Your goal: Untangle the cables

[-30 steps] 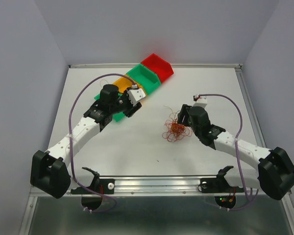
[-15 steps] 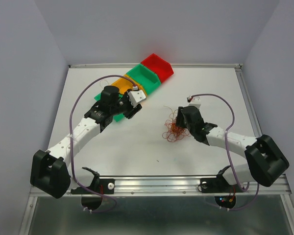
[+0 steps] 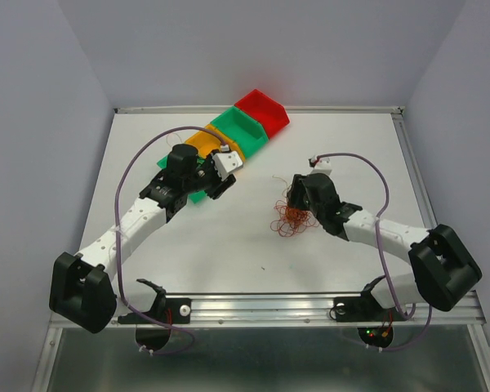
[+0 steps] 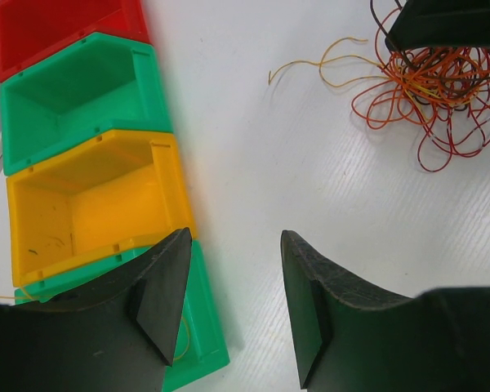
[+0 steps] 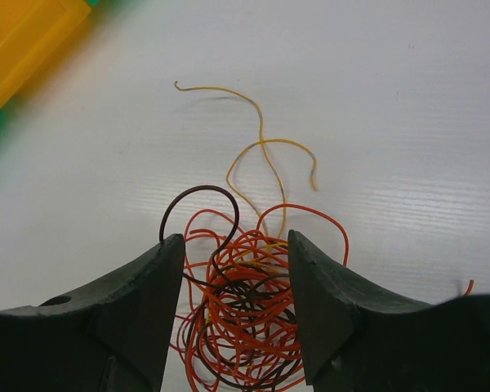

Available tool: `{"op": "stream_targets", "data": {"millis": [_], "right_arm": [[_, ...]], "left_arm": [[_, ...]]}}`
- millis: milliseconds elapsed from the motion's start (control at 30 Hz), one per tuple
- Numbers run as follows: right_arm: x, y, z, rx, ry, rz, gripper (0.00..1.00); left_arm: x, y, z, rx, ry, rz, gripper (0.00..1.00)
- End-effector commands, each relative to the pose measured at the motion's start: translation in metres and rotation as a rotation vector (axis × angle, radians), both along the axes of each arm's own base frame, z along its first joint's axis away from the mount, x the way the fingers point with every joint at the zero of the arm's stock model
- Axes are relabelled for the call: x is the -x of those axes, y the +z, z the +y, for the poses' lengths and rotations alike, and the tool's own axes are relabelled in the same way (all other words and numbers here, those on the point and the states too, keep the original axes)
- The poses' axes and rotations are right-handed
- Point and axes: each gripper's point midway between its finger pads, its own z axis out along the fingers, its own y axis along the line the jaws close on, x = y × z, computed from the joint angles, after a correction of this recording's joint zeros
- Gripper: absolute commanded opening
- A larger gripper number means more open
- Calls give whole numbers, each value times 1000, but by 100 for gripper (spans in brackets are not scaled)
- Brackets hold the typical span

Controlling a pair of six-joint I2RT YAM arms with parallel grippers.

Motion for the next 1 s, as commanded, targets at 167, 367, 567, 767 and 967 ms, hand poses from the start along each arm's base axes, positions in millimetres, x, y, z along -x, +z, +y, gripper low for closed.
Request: {"op": "stream_targets", "data": {"millis": [167,367,567,767,967], "right_arm": [[-15,28,7,-42,2,-78,58],[-29,17,4,3,-38,-61,56],[-38,36,11,-40,-6,-157,38],[-36,75,5,-73,5,-322,1],[-18,135,11,-150,111,-488,0]], "left_arm": [[1,13,-5,34,-15,-37,58],[1,12,-6,34,-14,-35,58],[1,11,-6,34,-15,-30,58],[5,5,-9,33,-40,-14,58],[13,-4,-24,60,-130,-6,57]]}}
